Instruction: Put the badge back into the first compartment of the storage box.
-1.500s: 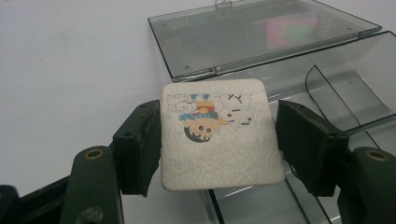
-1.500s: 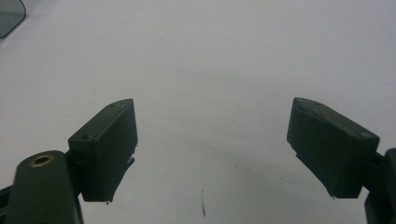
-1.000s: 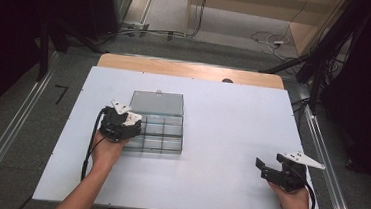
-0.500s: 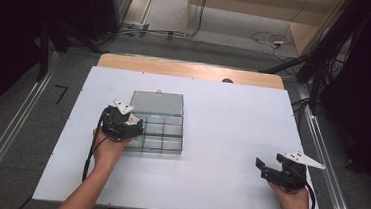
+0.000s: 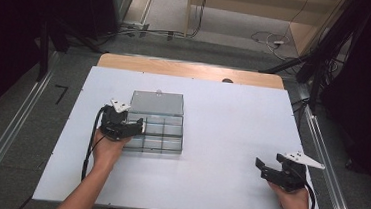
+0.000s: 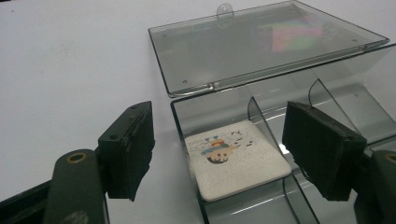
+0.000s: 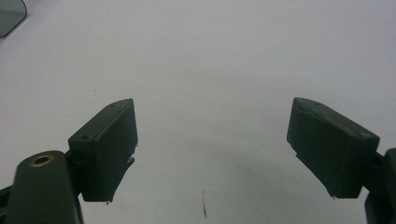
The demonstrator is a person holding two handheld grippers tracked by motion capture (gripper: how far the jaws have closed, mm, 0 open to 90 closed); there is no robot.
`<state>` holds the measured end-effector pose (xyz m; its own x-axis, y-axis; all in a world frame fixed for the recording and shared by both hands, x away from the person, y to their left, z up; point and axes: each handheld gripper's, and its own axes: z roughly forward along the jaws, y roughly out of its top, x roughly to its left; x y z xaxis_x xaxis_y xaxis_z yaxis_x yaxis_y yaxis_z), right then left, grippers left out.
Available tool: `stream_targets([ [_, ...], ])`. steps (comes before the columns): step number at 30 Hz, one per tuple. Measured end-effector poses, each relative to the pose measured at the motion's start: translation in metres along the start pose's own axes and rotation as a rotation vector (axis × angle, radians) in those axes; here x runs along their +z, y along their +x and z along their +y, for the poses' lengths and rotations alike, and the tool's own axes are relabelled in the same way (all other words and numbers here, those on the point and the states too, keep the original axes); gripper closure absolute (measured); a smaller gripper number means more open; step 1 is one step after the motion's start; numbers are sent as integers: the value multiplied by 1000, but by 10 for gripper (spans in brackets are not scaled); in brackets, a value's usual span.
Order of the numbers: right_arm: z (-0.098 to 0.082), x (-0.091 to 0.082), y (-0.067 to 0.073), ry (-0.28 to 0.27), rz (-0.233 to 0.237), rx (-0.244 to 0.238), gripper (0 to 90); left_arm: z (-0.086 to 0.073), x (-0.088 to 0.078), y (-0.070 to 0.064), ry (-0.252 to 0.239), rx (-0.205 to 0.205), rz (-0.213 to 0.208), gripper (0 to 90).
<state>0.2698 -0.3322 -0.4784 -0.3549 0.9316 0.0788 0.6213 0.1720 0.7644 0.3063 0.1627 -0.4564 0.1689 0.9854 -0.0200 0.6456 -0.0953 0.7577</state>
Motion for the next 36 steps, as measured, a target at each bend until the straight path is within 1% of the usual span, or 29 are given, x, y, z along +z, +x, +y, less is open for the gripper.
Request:
stream_targets([
  [3, 0, 0, 0, 0, 0, 0, 150, 0, 0, 1, -4, -12, -12, 254],
  [10, 0, 0, 0, 0, 1, 0, 150, 0, -2, 2, 0, -7, -8, 253],
  [20, 0, 0, 0, 0, 1, -1, 150, 0, -4, 3, -5, -16, -16, 242],
  [36, 0, 0, 1, 0, 0, -2, 151, -1, -8, 4, -12, -16, -30, 242],
])
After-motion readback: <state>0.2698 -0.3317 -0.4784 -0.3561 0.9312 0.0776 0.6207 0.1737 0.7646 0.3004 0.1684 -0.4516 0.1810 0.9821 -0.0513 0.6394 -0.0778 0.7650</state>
